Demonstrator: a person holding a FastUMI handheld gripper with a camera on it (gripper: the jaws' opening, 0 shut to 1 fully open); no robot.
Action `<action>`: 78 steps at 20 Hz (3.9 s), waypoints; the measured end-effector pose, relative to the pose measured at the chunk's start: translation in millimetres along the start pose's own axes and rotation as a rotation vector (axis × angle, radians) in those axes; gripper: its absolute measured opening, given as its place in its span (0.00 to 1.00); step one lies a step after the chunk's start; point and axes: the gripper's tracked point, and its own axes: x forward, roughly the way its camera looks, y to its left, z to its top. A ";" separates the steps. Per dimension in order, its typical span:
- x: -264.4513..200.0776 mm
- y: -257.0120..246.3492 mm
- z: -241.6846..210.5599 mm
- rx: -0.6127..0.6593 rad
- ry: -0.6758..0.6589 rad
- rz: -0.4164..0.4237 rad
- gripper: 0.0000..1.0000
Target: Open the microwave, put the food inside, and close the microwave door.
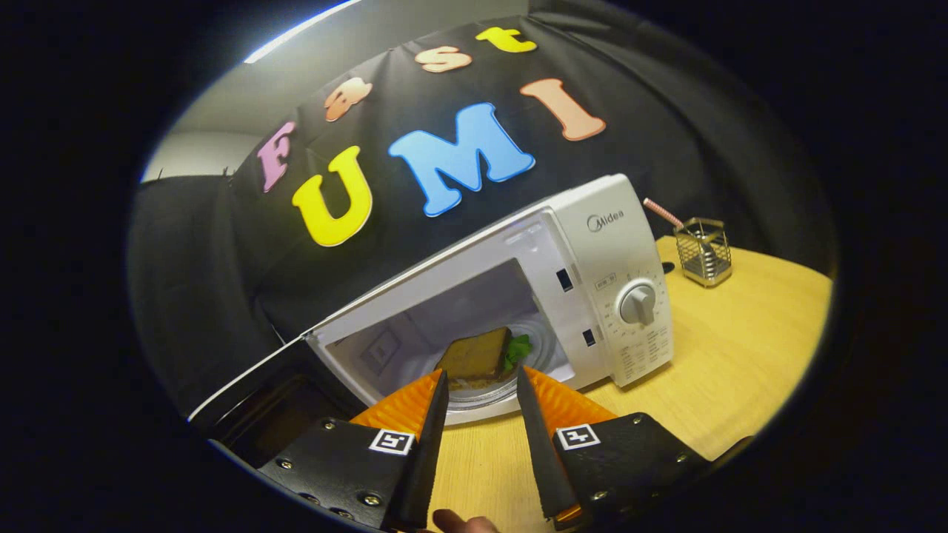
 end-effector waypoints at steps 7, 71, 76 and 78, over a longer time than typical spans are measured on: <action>-74.0 16.5 12.4 -0.201 -0.056 0.026 0.55; -165.5 167.1 -27.3 -0.249 -0.140 0.315 0.01; -147.1 106.1 -1.9 -0.235 -0.159 0.192 0.01; -140.8 85.4 6.5 -0.234 -0.168 0.153 0.01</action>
